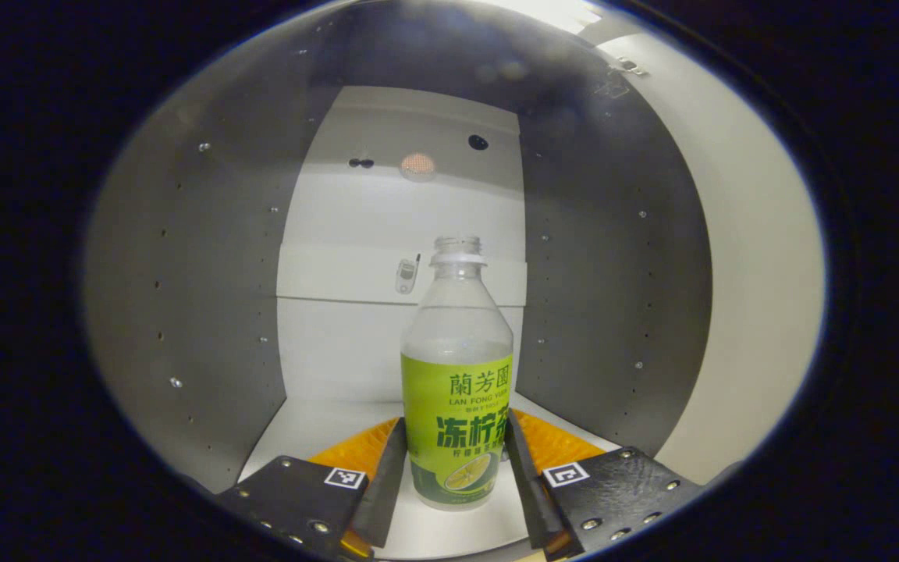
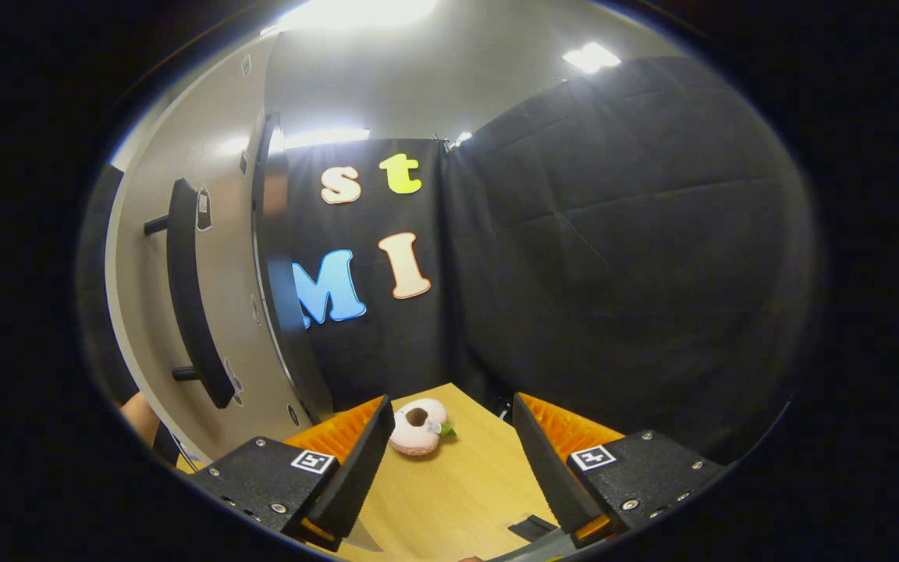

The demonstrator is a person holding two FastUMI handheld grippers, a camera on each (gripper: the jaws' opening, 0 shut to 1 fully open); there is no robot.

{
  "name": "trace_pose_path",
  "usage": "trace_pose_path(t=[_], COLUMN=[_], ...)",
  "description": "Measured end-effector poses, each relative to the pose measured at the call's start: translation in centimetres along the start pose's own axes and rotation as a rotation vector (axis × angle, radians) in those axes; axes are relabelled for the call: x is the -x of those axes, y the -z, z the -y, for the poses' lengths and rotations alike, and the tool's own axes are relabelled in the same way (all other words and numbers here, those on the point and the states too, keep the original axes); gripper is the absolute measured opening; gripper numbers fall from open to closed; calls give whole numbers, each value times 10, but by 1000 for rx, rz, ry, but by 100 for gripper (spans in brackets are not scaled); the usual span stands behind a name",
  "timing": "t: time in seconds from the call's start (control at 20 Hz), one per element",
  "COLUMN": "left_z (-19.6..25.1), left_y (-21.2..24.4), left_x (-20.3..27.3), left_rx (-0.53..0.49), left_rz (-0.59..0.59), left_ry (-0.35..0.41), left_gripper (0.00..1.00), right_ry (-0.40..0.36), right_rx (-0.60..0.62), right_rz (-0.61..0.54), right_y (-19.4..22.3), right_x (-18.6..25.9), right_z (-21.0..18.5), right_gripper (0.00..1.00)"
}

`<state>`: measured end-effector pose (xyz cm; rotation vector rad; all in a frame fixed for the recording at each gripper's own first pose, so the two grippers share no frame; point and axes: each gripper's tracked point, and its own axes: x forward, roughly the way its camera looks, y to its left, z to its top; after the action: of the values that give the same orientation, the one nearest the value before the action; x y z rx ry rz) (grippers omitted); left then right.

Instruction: Open the cabinet door with the right hand, grasp the bottle in the cabinet with the left hand and place it on the coaster, then close the cabinet door with the right hand.

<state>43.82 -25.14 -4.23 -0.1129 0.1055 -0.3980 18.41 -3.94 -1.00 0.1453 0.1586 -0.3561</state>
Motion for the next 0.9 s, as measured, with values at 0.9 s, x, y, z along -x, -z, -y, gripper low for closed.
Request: trace_pose_path(t=[0.9], left_z=[-26], left_y=[-28], left_x=[136], left_rx=[-33], left_rz=[78], left_ry=[-101], left_gripper=[67], right_ry=[-157], right_rx=[81], right_rz=[9], right_y=[-9], right_x=[10], right_z=[-7], right_gripper=[94])
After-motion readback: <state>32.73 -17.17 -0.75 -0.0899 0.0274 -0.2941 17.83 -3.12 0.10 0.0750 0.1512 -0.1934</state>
